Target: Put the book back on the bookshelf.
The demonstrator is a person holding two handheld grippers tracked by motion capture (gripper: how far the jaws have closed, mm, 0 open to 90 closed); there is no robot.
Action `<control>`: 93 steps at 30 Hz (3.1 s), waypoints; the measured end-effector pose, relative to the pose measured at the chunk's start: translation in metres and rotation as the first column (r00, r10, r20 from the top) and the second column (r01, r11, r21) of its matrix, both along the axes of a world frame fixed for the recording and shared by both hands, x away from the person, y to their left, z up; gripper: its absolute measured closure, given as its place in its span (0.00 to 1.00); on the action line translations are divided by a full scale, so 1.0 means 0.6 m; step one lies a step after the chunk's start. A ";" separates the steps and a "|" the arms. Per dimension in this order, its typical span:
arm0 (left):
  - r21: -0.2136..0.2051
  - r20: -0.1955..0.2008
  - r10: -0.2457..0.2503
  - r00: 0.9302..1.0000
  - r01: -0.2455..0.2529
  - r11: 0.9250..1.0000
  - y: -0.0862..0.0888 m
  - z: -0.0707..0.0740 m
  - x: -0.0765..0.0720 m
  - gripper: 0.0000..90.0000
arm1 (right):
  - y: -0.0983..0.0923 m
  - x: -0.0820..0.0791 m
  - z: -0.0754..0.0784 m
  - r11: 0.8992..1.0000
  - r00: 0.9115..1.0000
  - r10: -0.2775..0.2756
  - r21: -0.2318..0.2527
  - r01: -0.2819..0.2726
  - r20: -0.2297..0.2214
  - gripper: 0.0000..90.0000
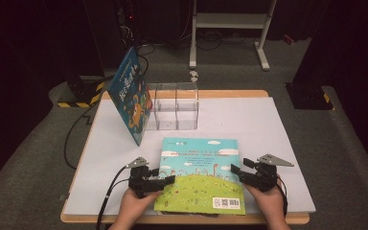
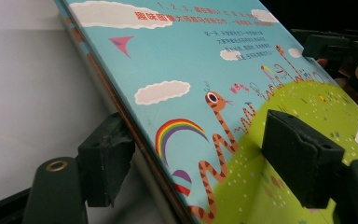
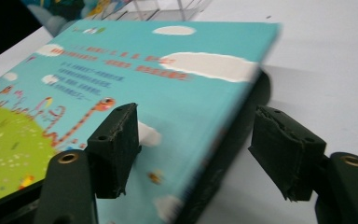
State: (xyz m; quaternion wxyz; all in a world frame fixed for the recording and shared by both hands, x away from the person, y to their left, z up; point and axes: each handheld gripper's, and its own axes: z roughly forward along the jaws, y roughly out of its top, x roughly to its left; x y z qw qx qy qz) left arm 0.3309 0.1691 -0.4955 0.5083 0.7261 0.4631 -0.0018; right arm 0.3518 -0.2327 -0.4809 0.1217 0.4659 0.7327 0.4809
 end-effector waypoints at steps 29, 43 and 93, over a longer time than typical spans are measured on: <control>-0.017 0.028 0.001 1.000 -0.001 1.000 -0.006 0.015 0.027 0.34 | 0.003 0.003 0.016 0.999 0.996 0.025 0.049 -0.021 -0.082 0.34; -0.030 0.183 0.062 0.981 -0.058 0.998 0.004 0.073 0.040 0.43 | 0.014 0.007 0.088 0.999 0.997 -0.015 0.040 0.012 0.078 0.47; -0.104 0.531 0.106 0.841 -0.060 0.993 0.041 0.131 0.020 0.54 | 0.063 0.007 0.186 0.987 0.939 0.111 0.071 -0.141 0.326 0.28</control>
